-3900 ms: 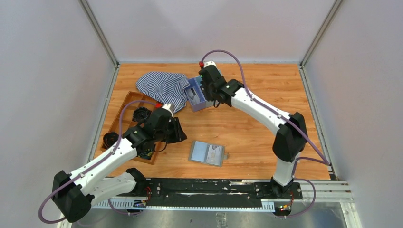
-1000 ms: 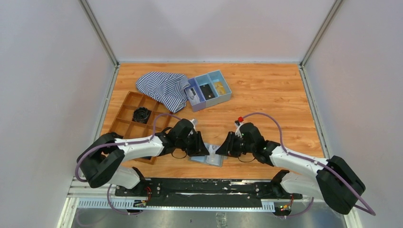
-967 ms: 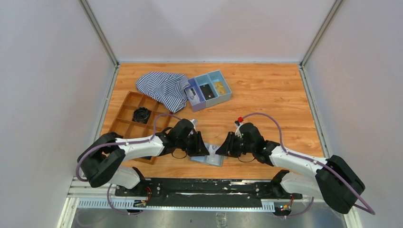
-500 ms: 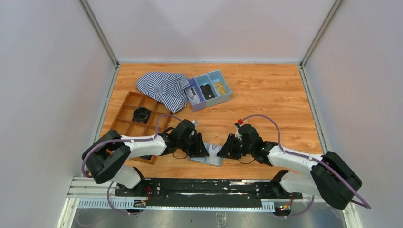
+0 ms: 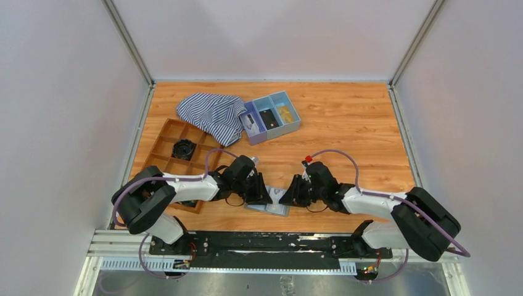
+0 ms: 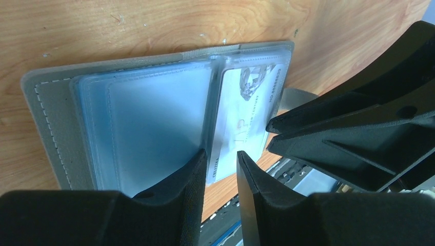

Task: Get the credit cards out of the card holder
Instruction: Remove the credit card from the card holder, then place the credit card in the storage box.

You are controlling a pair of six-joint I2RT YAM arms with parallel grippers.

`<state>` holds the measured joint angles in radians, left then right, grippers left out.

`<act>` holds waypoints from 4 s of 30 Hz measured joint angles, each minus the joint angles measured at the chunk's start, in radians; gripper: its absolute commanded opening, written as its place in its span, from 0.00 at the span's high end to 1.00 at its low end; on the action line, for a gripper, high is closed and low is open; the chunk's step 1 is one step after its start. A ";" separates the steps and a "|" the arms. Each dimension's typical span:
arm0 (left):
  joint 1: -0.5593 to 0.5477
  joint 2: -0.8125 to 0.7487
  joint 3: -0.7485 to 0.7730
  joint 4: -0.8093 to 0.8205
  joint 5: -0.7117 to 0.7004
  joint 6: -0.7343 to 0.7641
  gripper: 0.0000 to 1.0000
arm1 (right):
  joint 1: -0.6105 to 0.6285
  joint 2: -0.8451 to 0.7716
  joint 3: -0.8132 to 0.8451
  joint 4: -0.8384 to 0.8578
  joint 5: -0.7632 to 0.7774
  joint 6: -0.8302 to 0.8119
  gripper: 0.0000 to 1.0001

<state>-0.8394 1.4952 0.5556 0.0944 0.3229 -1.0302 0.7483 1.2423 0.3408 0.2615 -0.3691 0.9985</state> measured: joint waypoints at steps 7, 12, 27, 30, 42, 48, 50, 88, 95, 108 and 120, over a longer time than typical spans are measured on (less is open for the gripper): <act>0.000 0.008 0.001 0.004 0.006 -0.002 0.70 | 0.002 0.033 0.000 0.046 -0.023 0.005 0.72; 0.005 0.008 0.001 0.003 0.008 -0.002 0.76 | 0.002 0.039 0.000 0.054 -0.025 0.005 0.72; 0.042 -0.014 -0.017 0.002 0.014 0.000 1.00 | 0.002 0.063 0.004 0.075 -0.035 0.007 0.75; 0.052 -0.045 -0.035 0.010 0.016 -0.001 1.00 | 0.003 0.067 0.004 0.083 -0.035 0.009 0.75; 0.103 -0.143 -0.105 0.018 0.029 -0.003 1.00 | 0.004 0.073 0.004 0.085 -0.034 0.011 0.77; 0.121 -0.181 -0.142 0.025 0.030 -0.003 1.00 | 0.004 0.073 0.004 0.082 -0.032 0.012 0.77; 0.135 -0.200 -0.155 0.025 0.031 -0.003 1.00 | 0.004 0.072 0.004 0.081 -0.031 0.012 0.77; 0.235 -0.431 0.135 -0.313 -0.034 0.132 1.00 | 0.005 -0.179 0.048 -0.160 0.041 -0.039 0.62; 0.335 -0.254 0.249 -0.251 0.001 0.132 1.00 | 0.005 -0.242 0.049 -0.221 0.066 -0.056 0.61; 0.500 0.029 0.469 -0.121 0.034 0.055 1.00 | 0.004 -0.274 0.062 -0.293 0.107 -0.084 0.61; 0.524 0.265 0.560 -0.043 -0.034 -0.063 1.00 | -0.004 -0.271 0.071 -0.346 0.111 -0.105 0.61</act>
<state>-0.3153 1.7599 1.1160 0.0517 0.2893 -1.0931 0.7444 0.9710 0.4122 -0.0845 -0.2584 0.8936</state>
